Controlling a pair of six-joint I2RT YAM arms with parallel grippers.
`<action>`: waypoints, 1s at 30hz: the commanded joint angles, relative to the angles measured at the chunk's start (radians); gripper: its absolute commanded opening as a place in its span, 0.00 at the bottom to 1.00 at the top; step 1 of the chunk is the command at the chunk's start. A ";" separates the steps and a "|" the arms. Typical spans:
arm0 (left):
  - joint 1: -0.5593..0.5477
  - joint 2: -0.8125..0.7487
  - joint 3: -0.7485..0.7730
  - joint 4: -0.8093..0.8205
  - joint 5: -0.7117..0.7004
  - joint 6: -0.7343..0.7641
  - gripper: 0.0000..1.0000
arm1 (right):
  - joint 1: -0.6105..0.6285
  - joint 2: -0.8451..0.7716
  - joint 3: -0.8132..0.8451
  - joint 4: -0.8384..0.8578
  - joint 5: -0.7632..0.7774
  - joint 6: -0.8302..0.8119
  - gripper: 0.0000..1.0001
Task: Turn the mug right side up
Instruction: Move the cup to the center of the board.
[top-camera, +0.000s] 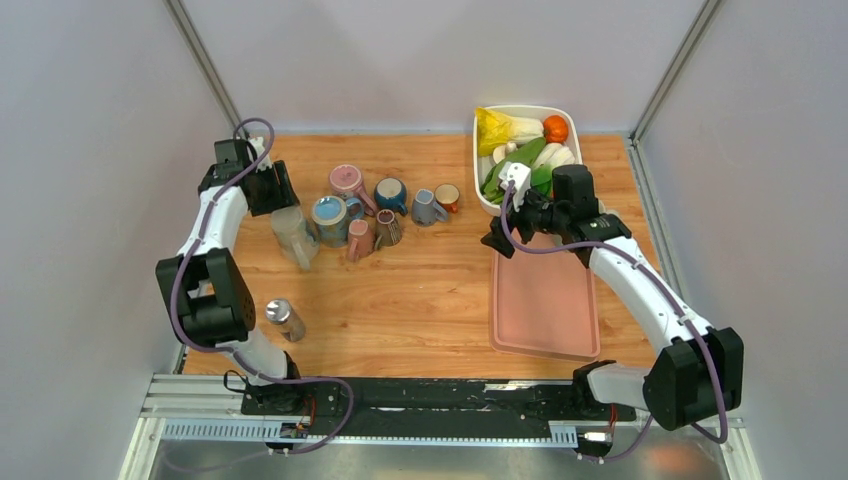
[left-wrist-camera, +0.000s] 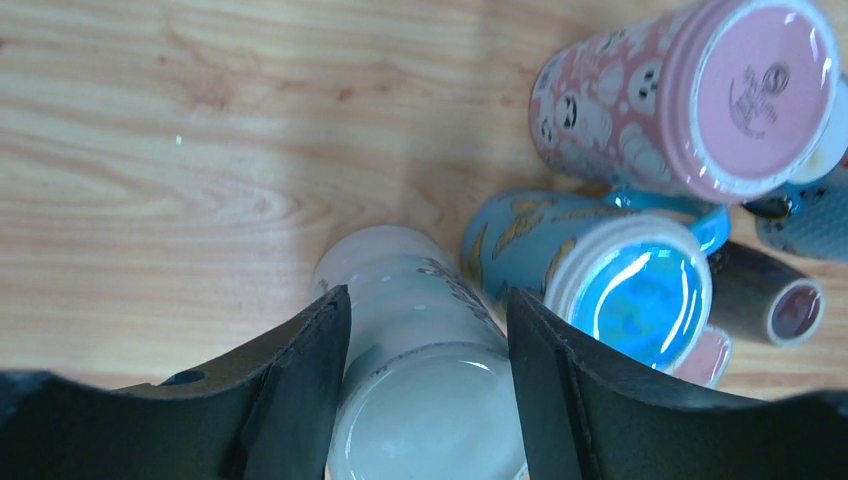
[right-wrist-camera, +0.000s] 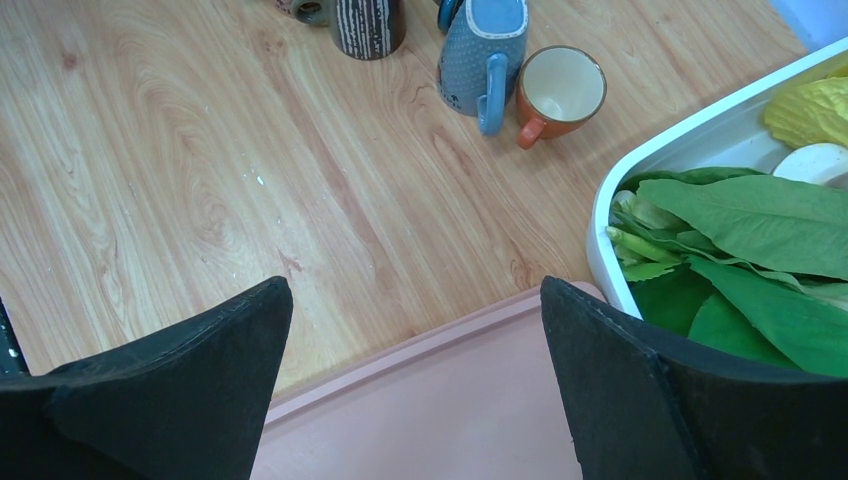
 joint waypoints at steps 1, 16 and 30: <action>0.001 -0.105 -0.073 -0.066 -0.036 0.042 0.65 | 0.002 0.013 0.029 0.027 -0.034 0.003 1.00; 0.066 -0.354 -0.098 -0.231 -0.144 -0.096 0.76 | 0.003 -0.008 0.012 0.024 -0.032 0.014 1.00; 0.110 -0.269 -0.112 -0.196 0.059 -0.003 0.62 | 0.002 0.003 0.024 0.027 -0.032 0.030 1.00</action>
